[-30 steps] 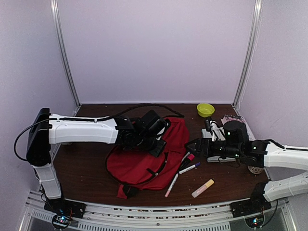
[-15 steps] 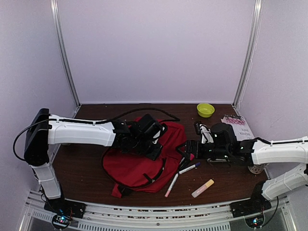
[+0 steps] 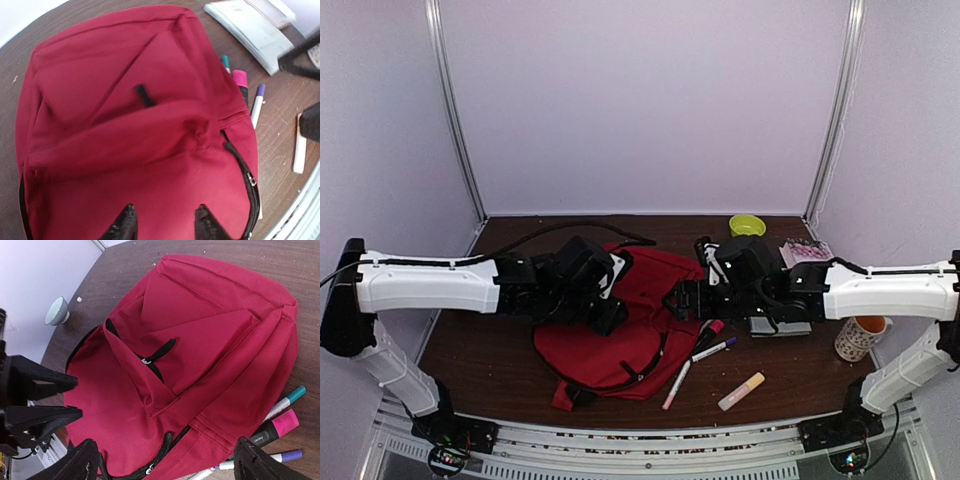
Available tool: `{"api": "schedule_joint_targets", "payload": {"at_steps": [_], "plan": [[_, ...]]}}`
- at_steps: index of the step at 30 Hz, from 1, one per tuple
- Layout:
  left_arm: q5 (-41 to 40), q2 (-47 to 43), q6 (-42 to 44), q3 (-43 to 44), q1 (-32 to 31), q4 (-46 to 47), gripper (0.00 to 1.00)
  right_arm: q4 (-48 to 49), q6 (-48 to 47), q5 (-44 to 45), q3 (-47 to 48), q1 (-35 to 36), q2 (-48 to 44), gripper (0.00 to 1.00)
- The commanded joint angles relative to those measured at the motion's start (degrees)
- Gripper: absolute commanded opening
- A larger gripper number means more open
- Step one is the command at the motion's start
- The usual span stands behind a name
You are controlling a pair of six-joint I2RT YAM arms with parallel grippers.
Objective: Pack the student bag
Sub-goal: Move the student bag to the center of the board.
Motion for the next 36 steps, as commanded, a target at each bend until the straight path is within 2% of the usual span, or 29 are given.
{"api": "schedule_joint_targets", "payload": {"at_steps": [1,5,8,10,14,19,24,27,31,36], "plan": [[-5.1,-9.4,-1.4,-6.4,-0.6,1.3,0.45,-9.5,-0.8,4.1,5.0,3.0,4.1,0.94],[-2.2,-15.6,-0.2,-10.2,-2.4,0.6,0.49,-11.5,-3.4,3.8,7.2,5.3,5.5,0.93],[1.9,-16.9,2.9,-11.1,-4.6,0.1,0.49,-9.0,-7.7,5.1,4.5,7.0,3.4,0.93],[4.2,-16.4,5.2,-11.2,-5.9,-0.3,0.52,-7.2,-9.8,6.5,1.7,7.6,1.2,0.93],[4.1,-16.0,10.0,-9.5,-9.4,-0.7,0.56,-4.8,-12.5,8.9,-3.7,7.7,-4.0,0.94],[7.6,-17.6,19.4,-11.0,-10.1,1.5,0.57,0.6,-16.9,10.7,-11.5,7.7,-12.1,0.96],[12.3,-20.6,23.8,-15.7,-10.1,8.3,0.59,5.6,-21.3,10.4,-17.4,7.7,-19.9,0.98],[13.3,-17.4,25.6,-15.2,-10.1,7.4,0.59,10.4,-23.1,8.5,-22.1,7.6,-24.8,0.98],[15.0,-10.2,28.1,-9.5,-10.1,2.6,0.60,15.6,-24.3,8.4,-27.3,7.7,-30.4,0.99],[14.4,-3.2,31.3,-5.4,-10.1,1.5,0.60,14.7,-24.5,9.3,-28.5,7.7,-32.7,0.99]]}}
